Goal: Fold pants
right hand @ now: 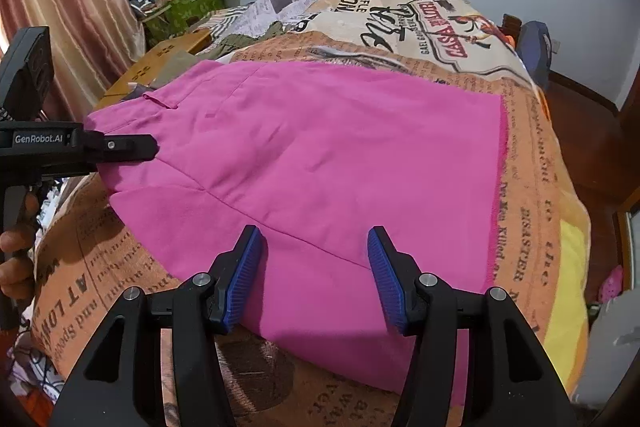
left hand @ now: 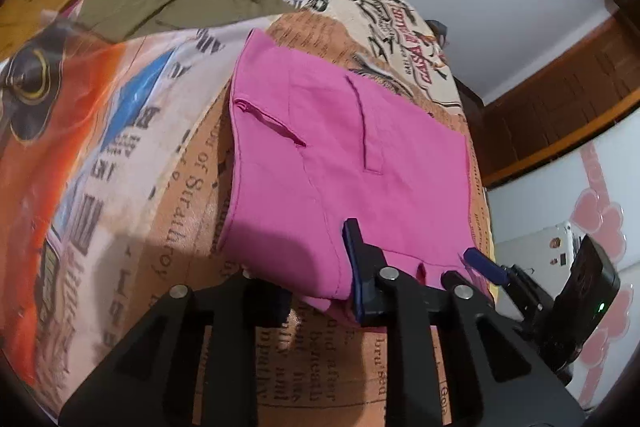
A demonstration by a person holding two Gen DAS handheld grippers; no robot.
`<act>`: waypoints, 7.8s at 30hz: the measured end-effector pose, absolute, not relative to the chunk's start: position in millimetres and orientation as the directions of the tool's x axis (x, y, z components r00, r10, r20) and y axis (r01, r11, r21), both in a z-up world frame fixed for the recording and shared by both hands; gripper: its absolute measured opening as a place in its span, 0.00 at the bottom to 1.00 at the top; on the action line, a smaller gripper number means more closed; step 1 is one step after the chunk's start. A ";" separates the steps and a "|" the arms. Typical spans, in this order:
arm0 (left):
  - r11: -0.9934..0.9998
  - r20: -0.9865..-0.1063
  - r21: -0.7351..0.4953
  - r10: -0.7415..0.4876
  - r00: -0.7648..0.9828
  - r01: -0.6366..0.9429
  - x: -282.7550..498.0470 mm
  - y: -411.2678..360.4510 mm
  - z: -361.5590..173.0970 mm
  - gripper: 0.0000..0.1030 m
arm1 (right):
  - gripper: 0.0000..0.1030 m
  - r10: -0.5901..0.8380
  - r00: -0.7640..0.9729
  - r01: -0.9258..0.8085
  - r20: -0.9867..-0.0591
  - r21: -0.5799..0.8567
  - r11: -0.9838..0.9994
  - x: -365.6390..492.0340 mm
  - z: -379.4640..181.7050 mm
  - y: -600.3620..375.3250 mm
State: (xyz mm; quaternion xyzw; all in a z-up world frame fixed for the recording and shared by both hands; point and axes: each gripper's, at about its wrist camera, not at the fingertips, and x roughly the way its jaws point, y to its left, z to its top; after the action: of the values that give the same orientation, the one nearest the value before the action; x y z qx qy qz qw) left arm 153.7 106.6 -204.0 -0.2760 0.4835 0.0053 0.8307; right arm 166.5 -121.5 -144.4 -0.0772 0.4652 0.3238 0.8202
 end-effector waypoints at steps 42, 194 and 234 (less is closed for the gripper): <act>0.982 -0.668 0.165 0.042 0.743 0.093 99.9 17.4 -95.9 0.15 | 0.50 0.471 0.284 -0.601 -0.835 0.228 0.766 145.6 -144.2 -113.7; 0.962 -0.773 -0.171 -0.264 0.576 0.212 184.2 81.6 -157.7 0.28 | 0.62 0.537 0.327 -0.686 -0.778 0.196 0.701 177.6 -124.0 -54.3; 0.999 -0.839 -0.046 -0.024 0.544 -0.027 112.4 143.5 -185.0 0.49 | 0.62 0.420 0.372 -0.510 -0.828 0.196 0.838 157.6 -125.1 -162.3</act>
State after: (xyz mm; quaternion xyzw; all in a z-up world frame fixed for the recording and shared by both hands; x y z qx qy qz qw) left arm 112.4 143.5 -185.0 -0.0266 0.4777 0.0009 0.8781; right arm 157.6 -162.3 -125.1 -0.0464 0.4846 0.2812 0.8270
